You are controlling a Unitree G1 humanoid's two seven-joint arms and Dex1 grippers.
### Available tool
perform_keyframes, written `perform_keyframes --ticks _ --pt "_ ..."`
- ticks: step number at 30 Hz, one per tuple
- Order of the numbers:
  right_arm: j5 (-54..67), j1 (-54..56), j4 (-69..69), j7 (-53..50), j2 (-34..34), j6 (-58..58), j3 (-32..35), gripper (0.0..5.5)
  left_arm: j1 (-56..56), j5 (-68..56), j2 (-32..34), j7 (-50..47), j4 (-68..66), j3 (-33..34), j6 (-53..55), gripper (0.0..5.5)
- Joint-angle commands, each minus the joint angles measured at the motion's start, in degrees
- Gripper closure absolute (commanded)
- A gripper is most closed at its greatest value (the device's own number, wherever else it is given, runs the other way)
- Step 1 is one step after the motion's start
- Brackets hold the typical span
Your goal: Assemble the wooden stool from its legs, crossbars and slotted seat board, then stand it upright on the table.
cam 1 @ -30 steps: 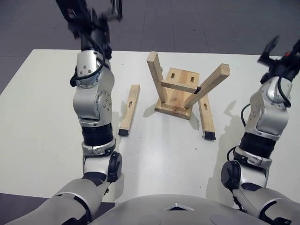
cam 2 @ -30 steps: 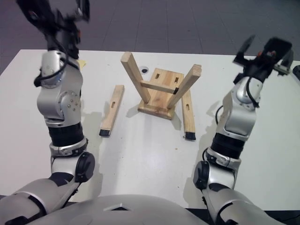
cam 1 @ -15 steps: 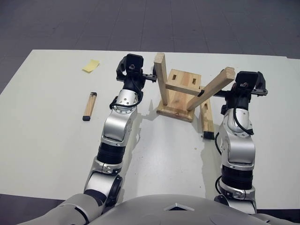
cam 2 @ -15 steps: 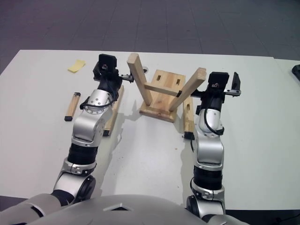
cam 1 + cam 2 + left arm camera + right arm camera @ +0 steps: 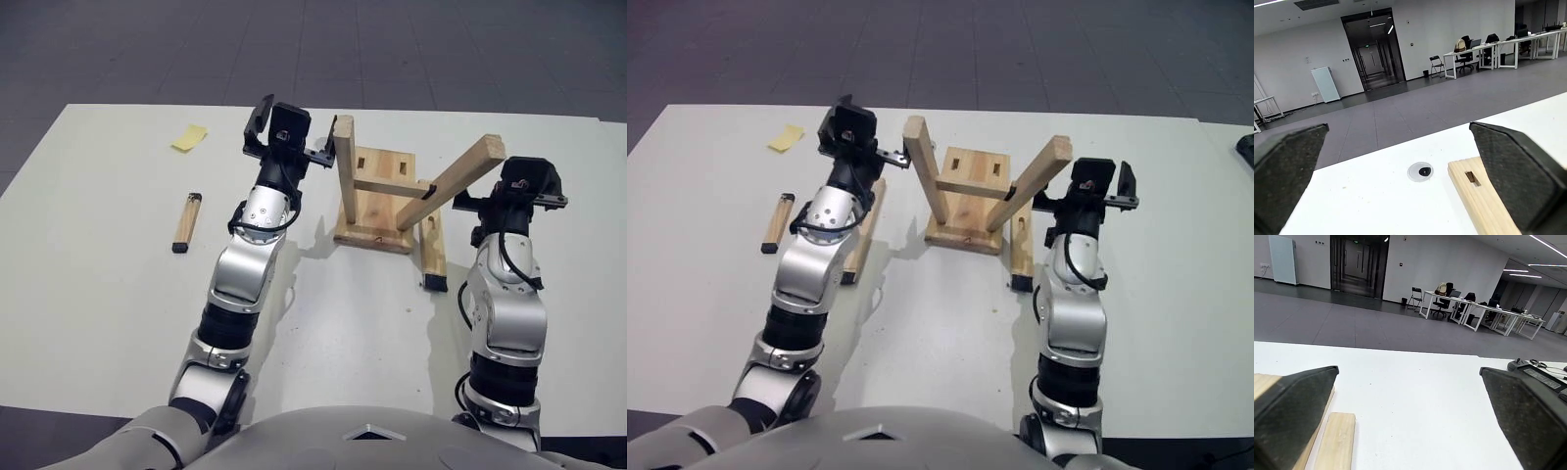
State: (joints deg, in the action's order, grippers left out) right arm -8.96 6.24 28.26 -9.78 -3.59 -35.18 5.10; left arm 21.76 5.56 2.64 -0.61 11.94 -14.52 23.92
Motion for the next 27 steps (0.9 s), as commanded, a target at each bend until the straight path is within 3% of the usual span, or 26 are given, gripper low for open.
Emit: perform_keyframes --ticks 1,7,13,19,26,27 --pt "1.45 3.08 -2.88 0.7 2.76 -0.06 -2.31 0.1 0.4 -2.3 -3.57 1.94 -2.28 -0.51 3.5 0.11" --pt "3.78 5.52 -7.84 -1.41 0.96 0.21 7.95 0.1 -0.67 -3.95 -8.14 -8.76 -2.77 12.98 7.44 0.11" --pt "23.32 7.3 3.5 8.86 -0.21 0.54 18.03 0.1 0.36 -5.63 -10.05 -16.56 0.66 22.73 2.2 0.11" --pt "45.94 3.69 14.82 15.69 -1.67 -5.16 20.57 0.1 -1.18 -5.67 -9.79 -17.7 2.34 24.3 0.84 0.11" --pt "50.49 -0.99 17.28 16.61 -6.22 -8.06 14.87 0.1 -2.37 -5.38 -10.17 -17.69 2.51 23.51 0.9 0.11" --pt "50.33 -1.5 17.14 16.27 -6.67 -8.23 14.22 0.32 -2.42 -5.4 -10.22 -17.72 2.43 23.47 0.93 0.1"
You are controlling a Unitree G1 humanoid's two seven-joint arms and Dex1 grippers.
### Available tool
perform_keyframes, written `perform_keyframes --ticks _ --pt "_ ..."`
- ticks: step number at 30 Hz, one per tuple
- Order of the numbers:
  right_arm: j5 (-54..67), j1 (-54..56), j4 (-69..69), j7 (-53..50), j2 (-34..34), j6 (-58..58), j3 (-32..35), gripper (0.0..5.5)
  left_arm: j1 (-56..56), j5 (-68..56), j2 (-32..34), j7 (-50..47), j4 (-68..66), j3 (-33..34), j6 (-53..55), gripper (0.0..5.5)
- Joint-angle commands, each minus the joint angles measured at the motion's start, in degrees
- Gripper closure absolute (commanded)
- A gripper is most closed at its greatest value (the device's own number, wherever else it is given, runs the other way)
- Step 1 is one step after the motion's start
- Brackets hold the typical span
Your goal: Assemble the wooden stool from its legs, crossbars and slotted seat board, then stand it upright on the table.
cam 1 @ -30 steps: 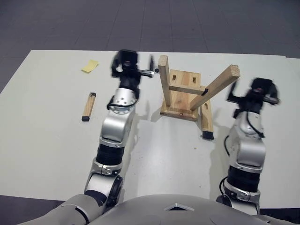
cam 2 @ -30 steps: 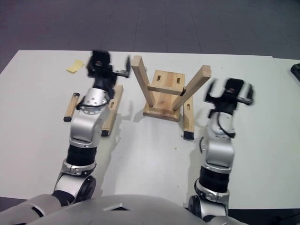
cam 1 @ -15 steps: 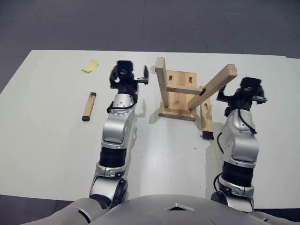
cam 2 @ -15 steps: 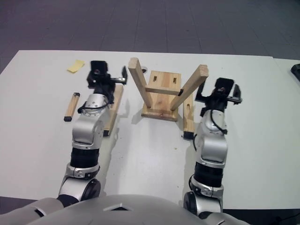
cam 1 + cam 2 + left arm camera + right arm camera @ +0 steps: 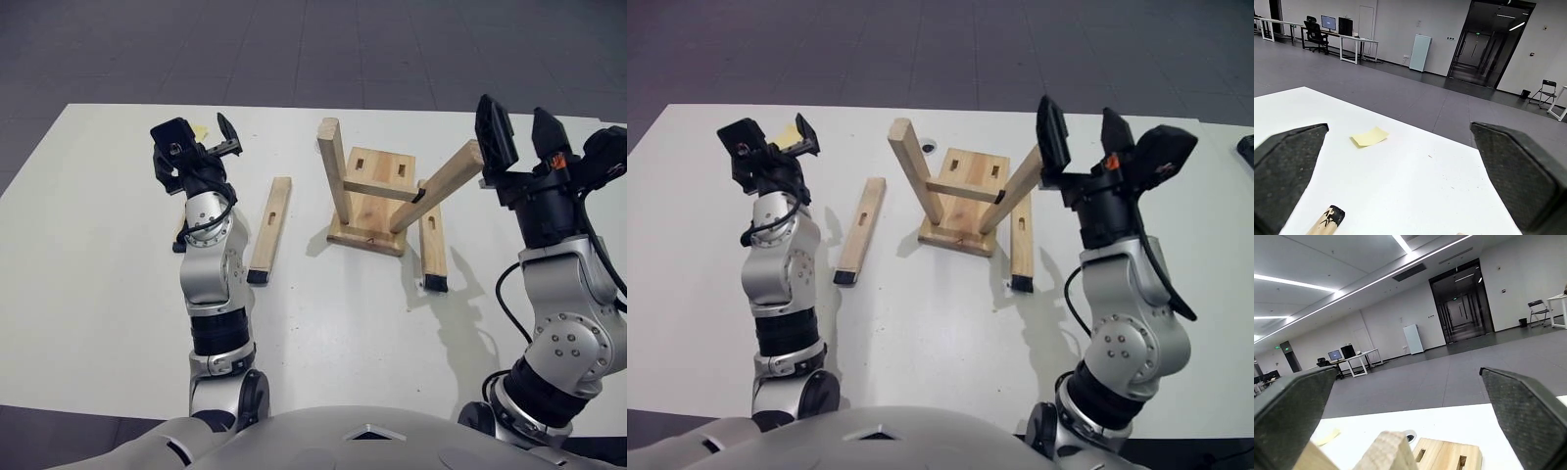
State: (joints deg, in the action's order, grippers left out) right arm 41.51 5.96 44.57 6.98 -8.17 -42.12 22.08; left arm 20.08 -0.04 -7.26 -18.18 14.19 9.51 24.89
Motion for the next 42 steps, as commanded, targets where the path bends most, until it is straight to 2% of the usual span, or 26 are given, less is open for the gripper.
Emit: perform_keyframes --ticks 1,6,21,25,28,33,37,42 --pt "-1.0 -2.04 0.45 -0.81 -2.65 -1.44 -3.75 0.36 -0.78 0.16 -0.36 -0.17 0.11 -0.58 0.0 0.1" --pt "-1.74 -4.46 -0.62 -1.05 -3.72 -0.86 -5.98 1.15 -0.83 0.18 -0.36 -0.14 -0.19 -0.69 0.06 0.1" --pt "1.97 -5.87 -2.25 0.64 -5.91 -0.17 -5.08 3.59 -1.03 1.42 -0.17 -0.77 -0.78 -1.36 0.15 0.1" --pt "1.81 -2.46 -10.68 10.74 -14.85 0.23 -4.14 3.91 -0.75 1.35 0.54 1.57 -2.94 -3.59 2.64 0.1" --pt "2.55 -0.17 -17.18 17.99 -20.84 0.65 -2.76 4.24 -0.21 1.24 2.58 7.5 -5.38 -8.79 7.15 0.1" --pt "-2.85 3.75 -26.88 28.55 -29.81 4.92 -6.56 4.43 0.26 0.52 4.46 13.78 -5.1 -13.17 11.19 0.1" --pt "-6.35 9.8 -34.94 32.6 -33.36 8.68 -9.36 4.42 1.77 0.7 6.23 16.99 -5.86 -14.82 13.22 0.1" --pt "-9.52 14.39 -41.35 35.49 -34.62 12.9 -12.35 4.41 1.85 0.51 7.16 19.8 -5.2 -16.88 15.44 0.1"
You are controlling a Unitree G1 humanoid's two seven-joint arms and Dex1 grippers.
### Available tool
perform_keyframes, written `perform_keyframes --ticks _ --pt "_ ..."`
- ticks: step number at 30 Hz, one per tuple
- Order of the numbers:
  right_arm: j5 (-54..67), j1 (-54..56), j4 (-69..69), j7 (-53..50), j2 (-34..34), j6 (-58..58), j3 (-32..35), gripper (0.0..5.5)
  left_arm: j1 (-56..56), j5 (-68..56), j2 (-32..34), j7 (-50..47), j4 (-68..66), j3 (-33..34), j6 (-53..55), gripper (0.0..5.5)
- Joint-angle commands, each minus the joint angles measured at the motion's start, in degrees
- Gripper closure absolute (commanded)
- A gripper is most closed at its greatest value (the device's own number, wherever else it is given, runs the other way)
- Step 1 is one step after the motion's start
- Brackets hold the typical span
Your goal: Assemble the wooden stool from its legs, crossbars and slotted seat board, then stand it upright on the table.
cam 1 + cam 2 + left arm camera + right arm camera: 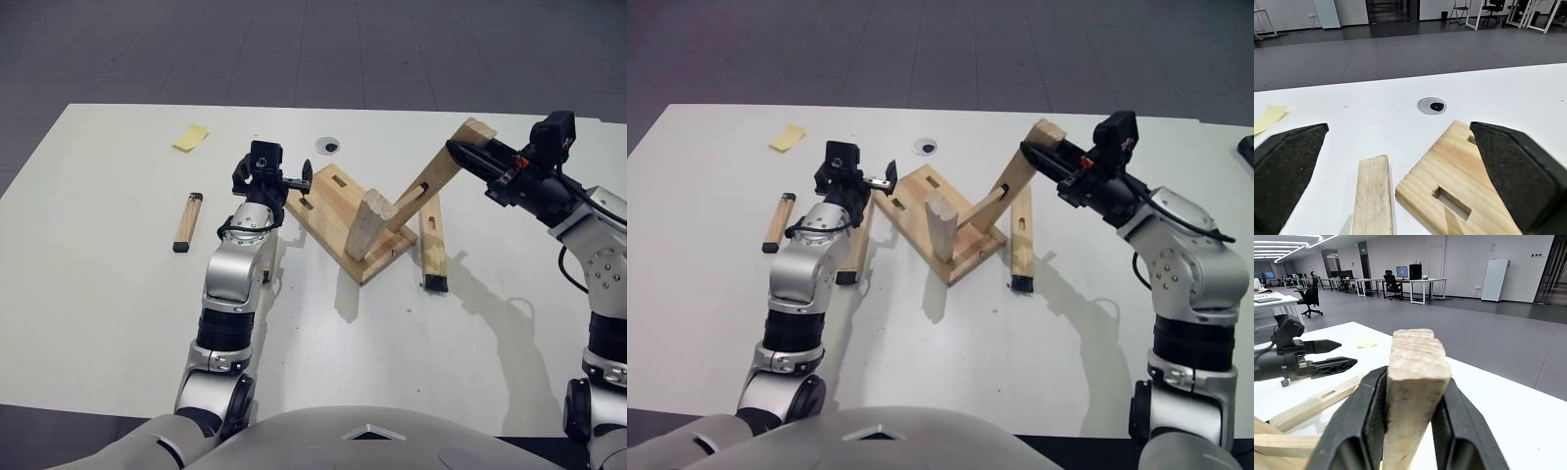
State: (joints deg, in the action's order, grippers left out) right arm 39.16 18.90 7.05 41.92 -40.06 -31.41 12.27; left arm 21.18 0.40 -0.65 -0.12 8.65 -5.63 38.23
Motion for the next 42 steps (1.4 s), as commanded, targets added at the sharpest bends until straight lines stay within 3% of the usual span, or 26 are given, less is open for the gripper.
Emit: perform_keyframes --ticks 1,2,6,17,22,27,33,40,42 --pt "-7.35 1.5 -3.96 0.6 -2.75 2.68 -2.48 4.41 0.74 0.06 0.62 2.18 0.49 -2.14 2.38 0.1" --pt "-6.99 1.23 -3.4 0.65 -2.65 2.99 -2.01 4.41 0.78 0.03 0.66 2.56 0.6 -2.43 2.59 0.1" --pt "-4.79 -2.15 3.4 -1.08 -0.41 4.66 2.05 3.52 1.47 -0.37 0.04 3.04 0.01 -2.19 2.58 0.1" --pt "-1.72 -3.79 22.4 -19.11 7.87 6.45 11.48 1.72 3.85 -1.82 -2.79 -0.87 -1.91 4.1 0.4 0.1" --pt "6.28 -2.29 32.0 -25.51 9.06 1.71 10.33 0.91 4.48 -2.03 -3.29 -3.97 -1.74 7.7 -1.42 0.1" --pt "11.52 -1.78 34.53 -26.7 10.1 -1.06 4.91 0.15 3.44 -2.05 -4.04 -8.23 -0.47 11.56 -3.18 0.1" --pt "12.26 -5.82 37.08 -23.9 9.8 -3.04 -2.81 0.11 1.8 -2.02 -4.83 -10.25 0.97 12.02 -4.36 0.1" --pt "13.25 -10.02 35.91 -17.52 8.18 -4.58 -7.23 0.11 0.54 -1.7 -5.99 -12.04 1.42 12.19 -5.42 0.1" --pt "12.89 -10.26 34.01 -16.48 8.44 -4.92 -8.23 0.4 0.13 -1.71 -6.47 -12.65 1.29 12.14 -5.95 0.1"
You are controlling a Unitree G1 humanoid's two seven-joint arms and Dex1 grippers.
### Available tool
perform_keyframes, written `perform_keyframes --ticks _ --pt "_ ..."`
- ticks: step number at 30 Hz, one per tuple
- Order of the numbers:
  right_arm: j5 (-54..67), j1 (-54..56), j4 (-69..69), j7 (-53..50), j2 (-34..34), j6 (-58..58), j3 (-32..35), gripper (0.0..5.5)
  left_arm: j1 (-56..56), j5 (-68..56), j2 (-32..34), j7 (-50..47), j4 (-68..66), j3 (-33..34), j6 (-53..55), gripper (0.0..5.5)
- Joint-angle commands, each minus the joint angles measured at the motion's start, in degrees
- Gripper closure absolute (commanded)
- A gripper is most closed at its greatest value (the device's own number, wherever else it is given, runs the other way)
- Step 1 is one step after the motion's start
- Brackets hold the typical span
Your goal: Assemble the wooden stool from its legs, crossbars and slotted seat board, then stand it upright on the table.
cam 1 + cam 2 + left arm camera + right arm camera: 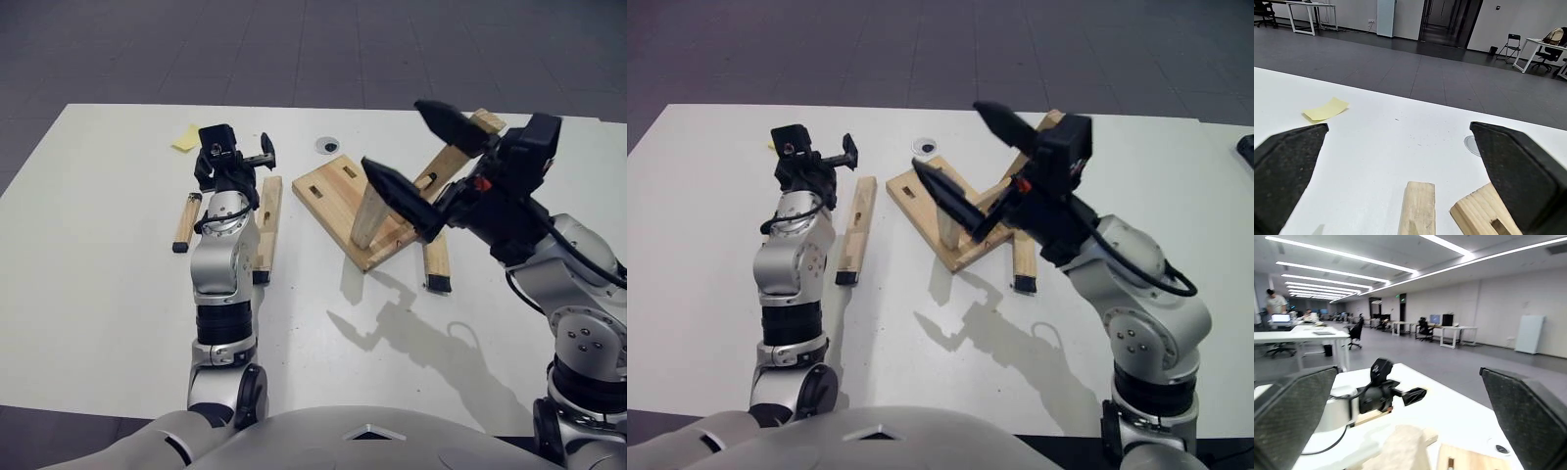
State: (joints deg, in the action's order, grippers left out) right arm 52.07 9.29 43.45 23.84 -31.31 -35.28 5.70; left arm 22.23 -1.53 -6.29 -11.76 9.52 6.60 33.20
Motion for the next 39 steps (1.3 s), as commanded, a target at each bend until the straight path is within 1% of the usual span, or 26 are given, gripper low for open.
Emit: perform_keyframes --ticks 1,3,4,5,9,13,14,17,21,24,27,34,35,36,39 --pt "-0.15 -0.89 -3.2 2.16 -0.31 -1.14 -1.84 0.57 -1.02 0.22 -1.04 -1.28 0.33 -0.19 -1.14 0.1" --pt "0.18 -1.09 -4.53 3.16 -0.59 -1.63 -2.02 0.81 -1.29 0.28 -1.3 -1.76 0.19 -0.24 -1.62 0.1" --pt "0.19 -1.02 -5.28 3.55 -0.73 -1.97 -2.21 1.07 -1.46 0.33 -1.45 -2.06 0.05 -0.12 -1.84 0.1" --pt "-0.09 -0.95 -6.06 3.86 -0.87 -2.44 -2.64 1.16 -1.59 0.37 -1.58 -2.37 -0.12 0.0 -2.06 0.1" --pt "-1.74 -1.09 -8.38 4.23 -0.42 -3.34 -4.34 1.8 -1.41 0.47 -1.86 -3.04 -0.59 0.06 -2.57 0.1" --pt "-1.54 -1.59 -9.98 4.77 0.08 -3.39 -3.86 2.51 -1.02 0.77 -1.17 -2.9 -1.23 -0.3 -2.46 0.1" --pt "-1.85 -1.79 -10.6 5.57 -0.36 -3.18 -3.61 2.6 -0.98 0.97 -0.99 -2.82 -1.45 -0.53 -2.43 0.1" --pt "-3.31 -1.11 -13.6 9.46 -2.88 -2.55 -2.8 3.1 -0.86 1.49 -0.71 -2.64 -2.04 -1.26 -2.49 0.1" --pt "-5.7 1.11 -18.31 16.83 -7.75 -1.7 -1.69 3.59 -0.4 1.75 -0.32 -1.92 -2.82 -2.26 -2.2 0.1" --pt "-7.89 2.53 -21.83 24.73 -12.25 -0.4 -2.5 4.0 -0.43 2.16 0.06 -1.11 -3.33 -3.32 -1.28 0.1" --pt "-11.14 3.63 -25.96 29.77 -14.96 2.27 -3.0 4.28 -0.22 2.1 0.94 0.67 -3.75 -4.59 -0.17 0.1" --pt "-17.37 5.63 -31.4 33.28 -16.01 7.81 -2.86 4.43 1.38 1.88 2.82 5.59 -6.0 -7.29 1.9 0.1" --pt "-18.14 5.28 -31.55 33.25 -15.74 8.97 -2.5 4.08 1.61 1.78 2.93 6.3 -6.15 -7.8 1.96 0.1" --pt "-18.76 4.9 -31.44 32.86 -15.36 10.12 -1.97 4.02 1.84 1.74 2.98 6.82 -6.3 -8.13 1.97 0.1" --pt "-19.36 4.15 -28.77 30.37 -13.51 12.96 1.29 3.58 2.64 1.52 2.87 7.67 -6.76 -8.33 1.61 0.1"
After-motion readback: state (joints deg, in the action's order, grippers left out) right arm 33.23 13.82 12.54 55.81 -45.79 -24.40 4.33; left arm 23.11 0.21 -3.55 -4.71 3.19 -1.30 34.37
